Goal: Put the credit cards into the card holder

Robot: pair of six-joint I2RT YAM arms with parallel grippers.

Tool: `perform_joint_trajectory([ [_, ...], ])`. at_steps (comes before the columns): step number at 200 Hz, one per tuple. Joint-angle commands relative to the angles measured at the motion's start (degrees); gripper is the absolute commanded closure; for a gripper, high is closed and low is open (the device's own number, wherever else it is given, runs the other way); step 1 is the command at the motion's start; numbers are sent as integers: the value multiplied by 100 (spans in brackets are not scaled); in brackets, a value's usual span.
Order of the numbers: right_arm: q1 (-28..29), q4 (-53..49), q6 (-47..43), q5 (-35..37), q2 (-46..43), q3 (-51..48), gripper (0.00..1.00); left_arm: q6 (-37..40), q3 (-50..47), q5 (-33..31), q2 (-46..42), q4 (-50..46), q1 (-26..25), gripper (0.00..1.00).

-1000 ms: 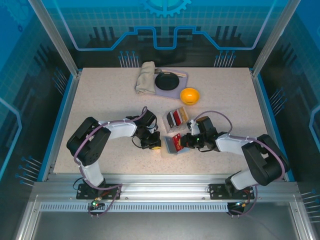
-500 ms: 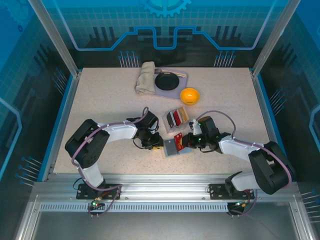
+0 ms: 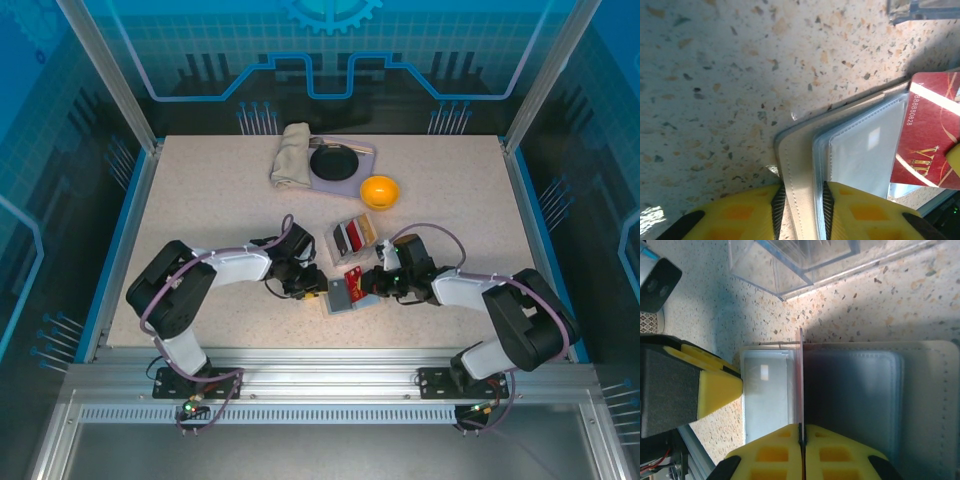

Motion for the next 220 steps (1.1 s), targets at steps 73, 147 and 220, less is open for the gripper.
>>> perform_joint_trajectory([
  [73,11,-345,399,-98,-200,-234,94,99,210,-333,441,-103,32,79],
  [147,120,-74,704,-72,-237,-377,93,98,254,-278,547,-90,35,84],
  [220,352,223,890,-76,8,-336,93,107,284,-279,579,-109,34,85],
])
